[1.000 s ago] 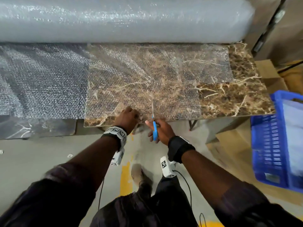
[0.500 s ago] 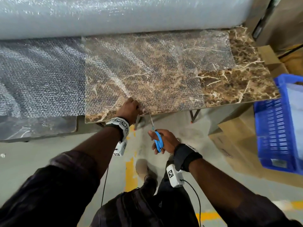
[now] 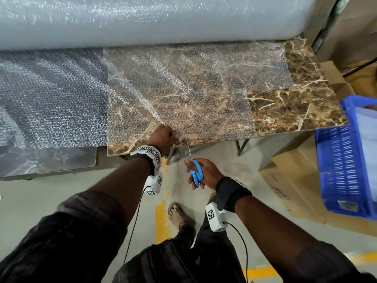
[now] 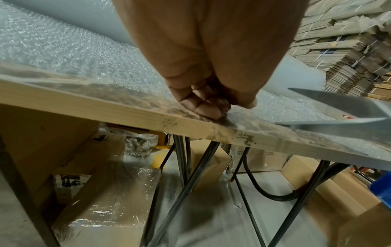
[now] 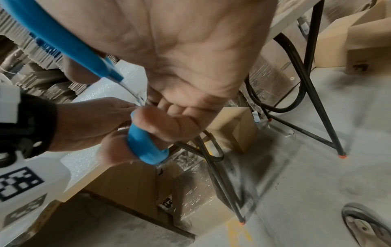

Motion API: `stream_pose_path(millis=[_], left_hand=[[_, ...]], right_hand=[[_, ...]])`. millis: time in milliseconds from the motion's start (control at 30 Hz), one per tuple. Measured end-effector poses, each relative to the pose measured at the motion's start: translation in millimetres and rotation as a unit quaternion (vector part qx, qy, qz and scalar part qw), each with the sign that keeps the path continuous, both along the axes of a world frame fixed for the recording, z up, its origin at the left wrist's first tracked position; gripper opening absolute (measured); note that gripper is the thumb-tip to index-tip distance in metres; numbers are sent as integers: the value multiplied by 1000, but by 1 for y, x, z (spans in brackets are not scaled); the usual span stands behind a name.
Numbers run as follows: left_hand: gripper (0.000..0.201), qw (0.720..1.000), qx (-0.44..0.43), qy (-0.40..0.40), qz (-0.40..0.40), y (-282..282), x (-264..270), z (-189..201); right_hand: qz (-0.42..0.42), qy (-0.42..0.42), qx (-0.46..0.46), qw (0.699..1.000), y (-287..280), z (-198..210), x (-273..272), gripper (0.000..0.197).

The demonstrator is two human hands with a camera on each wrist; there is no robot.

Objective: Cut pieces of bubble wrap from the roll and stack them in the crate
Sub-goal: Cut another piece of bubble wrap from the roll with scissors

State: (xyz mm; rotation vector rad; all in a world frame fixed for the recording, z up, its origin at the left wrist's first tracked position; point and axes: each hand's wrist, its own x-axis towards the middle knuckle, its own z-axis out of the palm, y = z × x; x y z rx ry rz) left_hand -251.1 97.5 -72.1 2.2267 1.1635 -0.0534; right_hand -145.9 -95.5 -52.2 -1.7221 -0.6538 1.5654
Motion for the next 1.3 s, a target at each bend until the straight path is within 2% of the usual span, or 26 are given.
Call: stream_pose_path(millis=[300, 400, 500, 633, 867, 1067, 1300], left_hand=[[22, 1000, -12, 1, -8, 2, 0, -5], [23, 1000, -22, 3, -11, 3, 1, -4], [16, 1000, -26, -9, -10, 0, -2, -1], [31, 999, -2, -8, -31, -6, -8, -4], [8, 1000, 3, -17, -8, -7, -3, -4], [12, 1000, -1, -16, 5, -6, -1, -3], [14, 1000, 0, -6, 12, -6, -1, -4]], right_hand=[[-30, 0, -19, 999, 32, 11, -2, 46], [-31, -9, -24, 999, 39, 15, -5, 46], [-31, -23, -31, 999, 44, 17, -7, 44], [-42, -28, -33, 998, 46, 15, -8, 44], [-68, -42, -35, 996, 53, 17, -9, 41], [-92, -35, -33, 995, 58, 22, -9, 45], [-60, -69, -25, 996, 59, 21, -6, 43]])
